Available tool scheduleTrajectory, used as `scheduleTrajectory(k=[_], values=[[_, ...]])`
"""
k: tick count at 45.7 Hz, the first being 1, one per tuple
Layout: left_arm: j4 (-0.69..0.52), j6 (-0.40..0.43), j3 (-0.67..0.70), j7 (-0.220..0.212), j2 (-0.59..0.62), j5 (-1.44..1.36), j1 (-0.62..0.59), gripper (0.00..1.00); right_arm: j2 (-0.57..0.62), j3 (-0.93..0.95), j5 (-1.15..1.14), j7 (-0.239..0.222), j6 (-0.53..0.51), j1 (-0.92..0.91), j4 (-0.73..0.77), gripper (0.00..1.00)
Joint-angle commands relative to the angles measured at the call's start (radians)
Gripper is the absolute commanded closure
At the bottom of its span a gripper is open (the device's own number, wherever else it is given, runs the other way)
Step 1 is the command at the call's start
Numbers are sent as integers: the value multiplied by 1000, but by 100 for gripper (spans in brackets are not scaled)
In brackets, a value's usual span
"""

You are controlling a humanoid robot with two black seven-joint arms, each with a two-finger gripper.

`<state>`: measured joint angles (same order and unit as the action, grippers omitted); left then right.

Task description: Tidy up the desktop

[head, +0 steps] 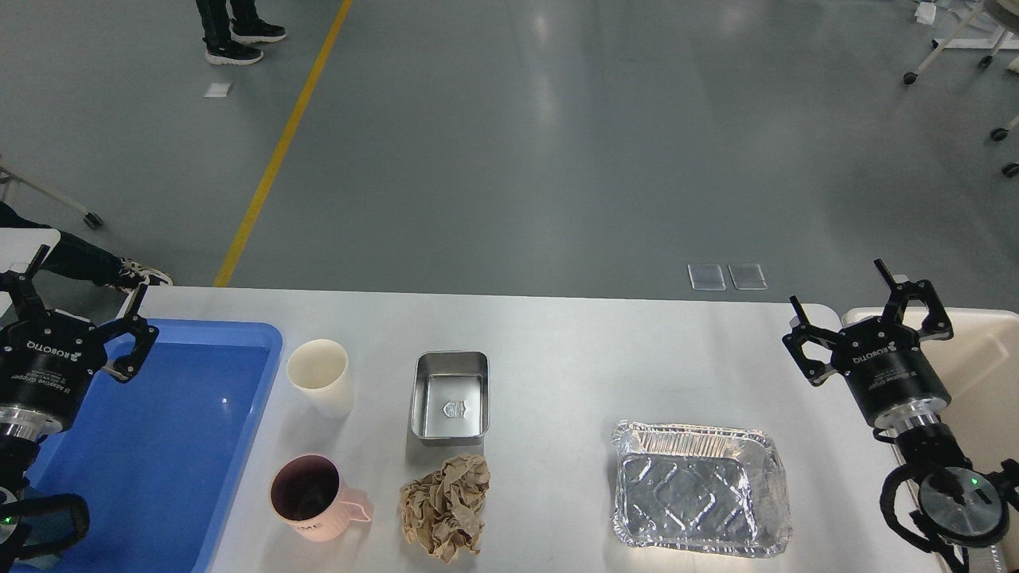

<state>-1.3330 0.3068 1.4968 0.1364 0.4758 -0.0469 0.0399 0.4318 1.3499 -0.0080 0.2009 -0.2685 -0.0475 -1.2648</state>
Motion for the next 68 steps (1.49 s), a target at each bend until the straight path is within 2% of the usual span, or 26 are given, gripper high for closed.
scheduleTrajectory(k=[1, 19, 25, 30, 37, 44, 50, 59, 68], values=[[0, 2, -3, 0, 0, -1, 0, 3, 2, 2, 0, 0, 0, 0, 1, 0], [1, -1, -7, 11, 1, -1, -5, 3, -1, 0, 0, 0, 0, 0, 1, 0], [6, -51, -15, 51, 9, -4, -5, 3, 1, 0, 0, 0, 0, 0, -1, 0], [3, -51, -17, 89, 4, -10, -5, 3, 1, 0, 0, 0, 0, 0, -1, 0], [3, -51, -17, 95, 3, -8, -2, 3, -2, 2, 0, 0, 0, 0, -2, 0], [-6, -60, -52, 88, 20, -7, -3, 3, -2, 2, 0, 0, 0, -2, -1, 0], [-32, -75, -150, 52, 109, -7, -9, 3, 2, 2, 0, 0, -2, -2, -2, 0], [-110, -109, -168, 2, 208, -4, 5, 3, 4, 2, 0, 0, -3, -2, -22, 0], [-149, -164, -170, -9, 306, -1, 104, 3, 4, 0, 0, -2, -5, -2, -24, 0]])
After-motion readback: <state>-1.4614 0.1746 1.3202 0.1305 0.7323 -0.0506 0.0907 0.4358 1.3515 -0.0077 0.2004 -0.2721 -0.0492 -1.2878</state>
